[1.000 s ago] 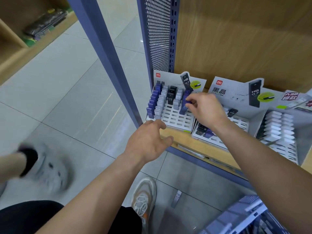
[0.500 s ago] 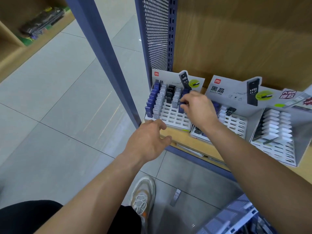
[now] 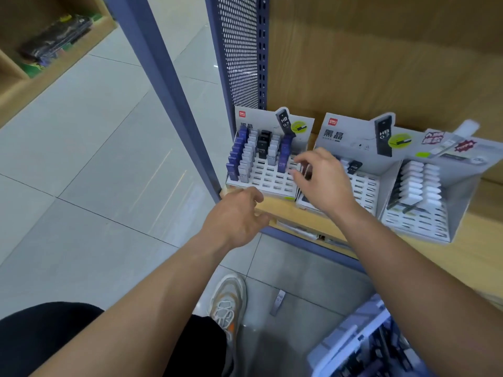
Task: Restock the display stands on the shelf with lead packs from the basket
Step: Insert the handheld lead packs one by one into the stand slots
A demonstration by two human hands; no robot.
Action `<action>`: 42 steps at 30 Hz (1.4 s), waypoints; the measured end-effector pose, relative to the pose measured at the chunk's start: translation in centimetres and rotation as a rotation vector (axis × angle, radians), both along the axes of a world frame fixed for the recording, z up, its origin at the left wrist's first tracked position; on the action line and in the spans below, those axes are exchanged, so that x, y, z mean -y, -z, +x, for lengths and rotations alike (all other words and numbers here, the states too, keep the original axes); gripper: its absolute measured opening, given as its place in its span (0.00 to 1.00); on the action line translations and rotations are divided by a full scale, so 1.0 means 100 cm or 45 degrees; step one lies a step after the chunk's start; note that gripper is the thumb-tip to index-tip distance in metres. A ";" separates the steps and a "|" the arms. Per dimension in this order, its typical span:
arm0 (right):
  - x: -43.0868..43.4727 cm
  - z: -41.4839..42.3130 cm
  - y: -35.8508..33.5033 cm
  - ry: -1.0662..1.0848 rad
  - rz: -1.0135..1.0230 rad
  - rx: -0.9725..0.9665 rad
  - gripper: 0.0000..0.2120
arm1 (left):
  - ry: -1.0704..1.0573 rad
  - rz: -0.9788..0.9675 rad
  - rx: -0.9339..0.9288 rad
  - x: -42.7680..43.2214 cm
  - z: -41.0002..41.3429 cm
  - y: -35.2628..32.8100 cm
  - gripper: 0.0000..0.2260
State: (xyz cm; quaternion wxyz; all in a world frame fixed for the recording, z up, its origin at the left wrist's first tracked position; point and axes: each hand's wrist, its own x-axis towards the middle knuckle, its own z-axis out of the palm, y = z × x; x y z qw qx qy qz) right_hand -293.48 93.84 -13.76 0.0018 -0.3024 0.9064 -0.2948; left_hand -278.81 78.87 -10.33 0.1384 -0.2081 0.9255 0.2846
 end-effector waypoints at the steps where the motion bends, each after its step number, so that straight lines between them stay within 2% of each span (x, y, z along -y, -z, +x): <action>1: -0.012 0.012 -0.002 -0.002 -0.008 0.022 0.11 | 0.020 -0.006 0.038 -0.003 0.005 0.003 0.20; 4: -0.053 0.057 0.004 0.006 0.053 0.134 0.10 | 0.086 -0.053 0.168 -0.015 0.024 0.026 0.22; 10: -0.122 0.127 0.049 -0.033 0.548 0.514 0.17 | 0.198 -0.059 0.419 -0.076 0.061 0.122 0.24; 12: -0.137 0.140 0.058 -0.028 0.630 0.561 0.18 | 0.260 -0.066 0.450 -0.098 0.071 0.158 0.25; 19: -0.181 0.158 0.084 0.102 0.583 0.414 0.13 | 0.035 0.030 0.479 -0.125 0.082 0.263 0.18; 22: -0.191 0.163 0.091 0.109 0.521 0.346 0.09 | 0.009 -0.020 0.488 -0.129 0.087 0.285 0.16; 25: -0.189 0.164 0.095 0.099 0.511 0.301 0.07 | -0.029 0.045 0.519 -0.132 0.087 0.294 0.15; 31: -0.179 0.159 0.096 0.126 0.559 0.319 0.08 | -0.201 0.227 0.429 -0.137 0.079 0.263 0.18; 34: -0.177 0.159 0.094 0.133 0.535 0.358 0.08 | -0.288 0.473 0.289 -0.137 0.065 0.229 0.14; 36: -0.181 0.158 0.088 0.139 0.417 0.437 0.07 | -0.328 0.707 0.185 -0.138 0.056 0.198 0.12; 39: -0.190 0.155 0.067 0.221 0.194 0.597 0.08 | -0.431 1.039 0.035 -0.143 0.050 0.144 0.01; 42: -0.202 0.154 0.042 0.312 0.054 0.649 0.08 | -0.425 1.128 -0.049 -0.150 0.053 0.093 0.09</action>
